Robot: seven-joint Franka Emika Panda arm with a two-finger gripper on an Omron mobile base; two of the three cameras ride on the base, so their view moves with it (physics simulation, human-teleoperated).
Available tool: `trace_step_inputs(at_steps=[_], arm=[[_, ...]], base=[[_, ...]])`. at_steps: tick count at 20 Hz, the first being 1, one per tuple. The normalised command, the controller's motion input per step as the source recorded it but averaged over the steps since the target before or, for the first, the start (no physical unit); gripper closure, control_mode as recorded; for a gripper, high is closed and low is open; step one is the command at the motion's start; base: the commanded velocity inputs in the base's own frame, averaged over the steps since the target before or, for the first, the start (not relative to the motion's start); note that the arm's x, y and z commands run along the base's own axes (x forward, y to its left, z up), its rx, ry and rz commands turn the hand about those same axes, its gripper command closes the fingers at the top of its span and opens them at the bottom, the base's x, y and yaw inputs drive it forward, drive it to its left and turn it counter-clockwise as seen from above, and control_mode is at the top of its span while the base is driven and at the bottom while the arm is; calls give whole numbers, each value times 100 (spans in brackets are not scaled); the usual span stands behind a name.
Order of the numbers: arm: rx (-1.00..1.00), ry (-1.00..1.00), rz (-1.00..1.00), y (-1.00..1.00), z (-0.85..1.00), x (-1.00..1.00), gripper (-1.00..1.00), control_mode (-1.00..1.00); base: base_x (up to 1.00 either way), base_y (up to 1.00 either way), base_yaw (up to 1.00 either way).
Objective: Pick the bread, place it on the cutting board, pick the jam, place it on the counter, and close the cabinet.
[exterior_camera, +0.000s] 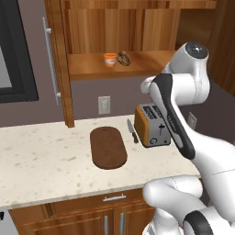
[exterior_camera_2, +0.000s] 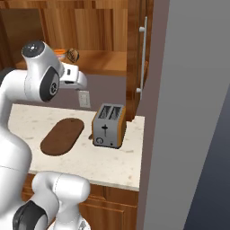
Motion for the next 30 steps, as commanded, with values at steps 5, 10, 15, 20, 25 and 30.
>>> trace_step_inputs(at_steps=[5, 10, 15, 20, 25, 30], arm=[[1, -5, 4, 22, 22, 0, -100, -100], [1, -6, 4, 19, 19, 7, -100, -100], [1, -10, 5, 6, 1, 23, -100, -100], [3, -11, 2, 0, 10, 28, -100, -100], [3, -1, 0, 2, 22, 36, -100, -100], [0, 0, 0, 14, 13, 34, -100, -100]], base=[[0, 0, 0], [0, 0, 0], [0, 0, 0], [0, 0, 0], [0, 0, 0], [0, 0, 0]])
